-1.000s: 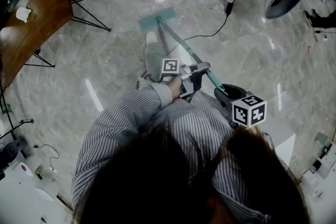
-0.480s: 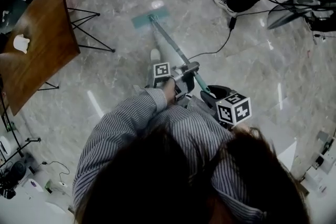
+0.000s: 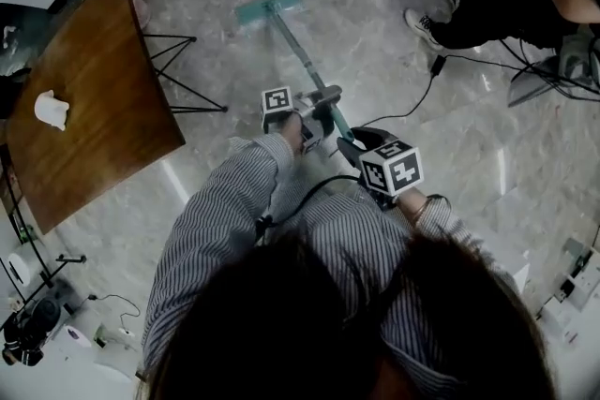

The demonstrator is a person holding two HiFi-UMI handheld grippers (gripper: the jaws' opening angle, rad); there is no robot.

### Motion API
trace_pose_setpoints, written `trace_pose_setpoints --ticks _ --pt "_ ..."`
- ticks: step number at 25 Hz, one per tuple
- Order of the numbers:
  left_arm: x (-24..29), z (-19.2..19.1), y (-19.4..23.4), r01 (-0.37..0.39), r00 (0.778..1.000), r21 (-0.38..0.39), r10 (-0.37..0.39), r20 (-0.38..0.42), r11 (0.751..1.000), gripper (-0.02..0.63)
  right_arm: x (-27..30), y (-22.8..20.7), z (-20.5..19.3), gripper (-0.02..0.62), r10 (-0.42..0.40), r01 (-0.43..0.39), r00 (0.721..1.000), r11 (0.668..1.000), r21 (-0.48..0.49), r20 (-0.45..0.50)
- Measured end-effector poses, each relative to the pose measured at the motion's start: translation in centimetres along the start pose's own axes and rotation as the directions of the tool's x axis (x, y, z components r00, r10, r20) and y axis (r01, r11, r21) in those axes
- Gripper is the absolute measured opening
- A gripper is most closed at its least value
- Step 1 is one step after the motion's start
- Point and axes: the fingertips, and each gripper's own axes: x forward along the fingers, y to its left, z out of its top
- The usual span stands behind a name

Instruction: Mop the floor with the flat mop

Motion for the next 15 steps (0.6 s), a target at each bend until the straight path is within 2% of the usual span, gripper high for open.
trace_pose_setpoints --ticks 2,4,10,15 --pt "-0.3 4.0 -0.9 -0.037 0.999 0.065 0.038 -0.012 0.997 0.13 2.5 -0.1 2.9 0.14 -0.011 0.01 1.0 1.0 0.027 0.006" --pt "-0.8 7.1 -2.0 -0.072 0.997 0.09 0.073 -0.008 0.993 0.132 4.9 0.0 5.4 0.138 -0.021 0.021 1.0 0.999 0.028 -0.004" --pt "-2.1 17.0 -5.1 -0.11 0.99 0.13 0.097 0.099 0.985 0.132 11.7 0.6 12.9 0.143 -0.023 0.022 0.998 1.0 -0.014 -0.051" --pt "-1.4 22.9 -7.9 -0.154 0.982 0.194 0.128 0.138 0.969 0.141 14.8 -0.4 18.4 0.143 -0.038 0.038 0.999 0.999 -0.001 -0.037"
